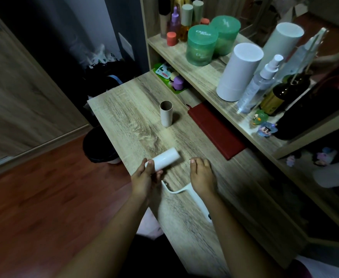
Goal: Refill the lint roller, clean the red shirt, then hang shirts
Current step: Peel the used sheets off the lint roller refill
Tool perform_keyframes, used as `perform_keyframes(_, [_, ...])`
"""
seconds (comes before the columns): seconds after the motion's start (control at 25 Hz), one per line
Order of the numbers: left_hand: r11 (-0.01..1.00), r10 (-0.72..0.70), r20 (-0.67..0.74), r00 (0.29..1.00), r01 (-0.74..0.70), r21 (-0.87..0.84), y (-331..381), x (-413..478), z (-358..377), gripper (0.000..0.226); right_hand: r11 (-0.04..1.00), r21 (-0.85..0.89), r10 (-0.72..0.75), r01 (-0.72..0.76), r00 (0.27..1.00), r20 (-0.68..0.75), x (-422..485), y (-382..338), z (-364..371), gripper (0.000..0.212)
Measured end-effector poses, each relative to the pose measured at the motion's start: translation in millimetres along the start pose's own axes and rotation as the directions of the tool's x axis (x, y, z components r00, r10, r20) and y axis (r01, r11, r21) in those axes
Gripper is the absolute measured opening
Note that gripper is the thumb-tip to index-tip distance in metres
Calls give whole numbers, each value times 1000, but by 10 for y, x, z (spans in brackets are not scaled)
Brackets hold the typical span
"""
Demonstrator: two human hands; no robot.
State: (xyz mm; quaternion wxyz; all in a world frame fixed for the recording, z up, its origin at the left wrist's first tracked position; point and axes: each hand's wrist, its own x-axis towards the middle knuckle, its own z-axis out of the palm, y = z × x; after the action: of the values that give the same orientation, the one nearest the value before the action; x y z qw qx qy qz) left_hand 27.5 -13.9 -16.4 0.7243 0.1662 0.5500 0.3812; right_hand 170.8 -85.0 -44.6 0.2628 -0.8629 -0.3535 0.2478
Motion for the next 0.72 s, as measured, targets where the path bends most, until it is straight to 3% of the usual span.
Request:
perform_keyframes(0.28, [1000, 14, 13, 1000, -14, 15, 55, -60, 31, 49, 992, -122, 27, -35, 997, -70, -23, -27, -57, 39])
perform_keyframes(0.36, [1000, 16, 34, 999, -17, 25, 82, -62, 39, 51, 998, -45, -53, 47, 988, -145, -9, -99, -175, 38])
perform_keyframes(0.4, [999, 18, 48, 999, -19, 28, 94, -63, 45, 50, 991, 87, -86, 99, 986, -146, 17, -155, -248, 36])
perform_keyframes(0.44, [999, 21, 63, 998, -23, 37, 100, -61, 51, 50, 963, 244, -94, 114, 991, -91, 53, -227, -326, 35])
perform_keyframes(0.52, [997, 26, 85, 996, -33, 73, 103, -66, 71, 51, 882, 471, -84, 6, 986, 145, 141, -344, -441, 38])
perform_keyframes(0.6, [994, 34, 103, 994, -44, 95, 106, -69, 92, 51, 864, 498, -110, -65, 943, 315, 205, -406, -470, 40])
perform_keyframes(0.72, [992, 59, 115, 992, -71, 106, 135, -57, 119, 51, 817, 574, -167, -57, 929, 330, 249, -440, -476, 38])
